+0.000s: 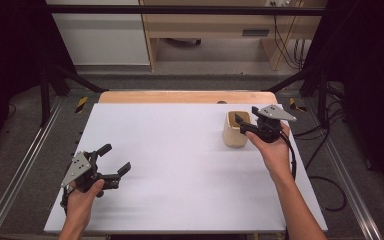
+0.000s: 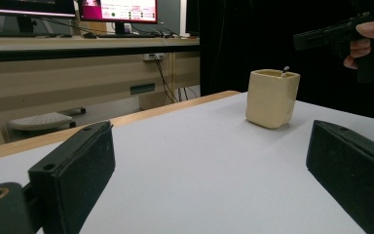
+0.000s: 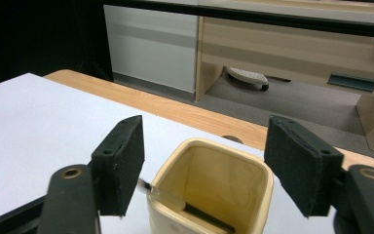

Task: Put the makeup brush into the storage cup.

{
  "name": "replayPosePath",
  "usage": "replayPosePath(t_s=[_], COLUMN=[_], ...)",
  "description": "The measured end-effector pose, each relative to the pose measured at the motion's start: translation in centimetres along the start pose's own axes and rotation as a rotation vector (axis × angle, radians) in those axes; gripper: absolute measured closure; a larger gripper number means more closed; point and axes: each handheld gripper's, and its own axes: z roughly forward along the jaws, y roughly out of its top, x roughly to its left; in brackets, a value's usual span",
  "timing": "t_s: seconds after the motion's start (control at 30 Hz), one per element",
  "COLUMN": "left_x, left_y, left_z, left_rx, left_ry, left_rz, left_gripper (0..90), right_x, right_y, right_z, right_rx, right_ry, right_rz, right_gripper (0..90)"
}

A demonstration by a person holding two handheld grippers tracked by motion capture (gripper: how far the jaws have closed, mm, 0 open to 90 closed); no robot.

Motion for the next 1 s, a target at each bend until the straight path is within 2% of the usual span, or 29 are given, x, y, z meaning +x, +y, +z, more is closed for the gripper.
replayPosePath(t_s=[0.4, 1.0], left_x=[-0.04, -0.01], left_y=[0.02, 0.04], left_z=[-0.01, -0.05], left_rx=[0.002, 0.001], left_ry=[0.0, 0.003], left_rz=[0.003, 0.006], left_gripper=[3.7, 3.7], right_x=[0.49, 0.72], right_y=[0.17, 0.24], right_z=[-0.2, -0.56], right_rx=[-0.012, -0.012], right_ry=[-0.005, -0.025], right_rz=[0.006, 0.022], right_gripper=[23.6, 9.0])
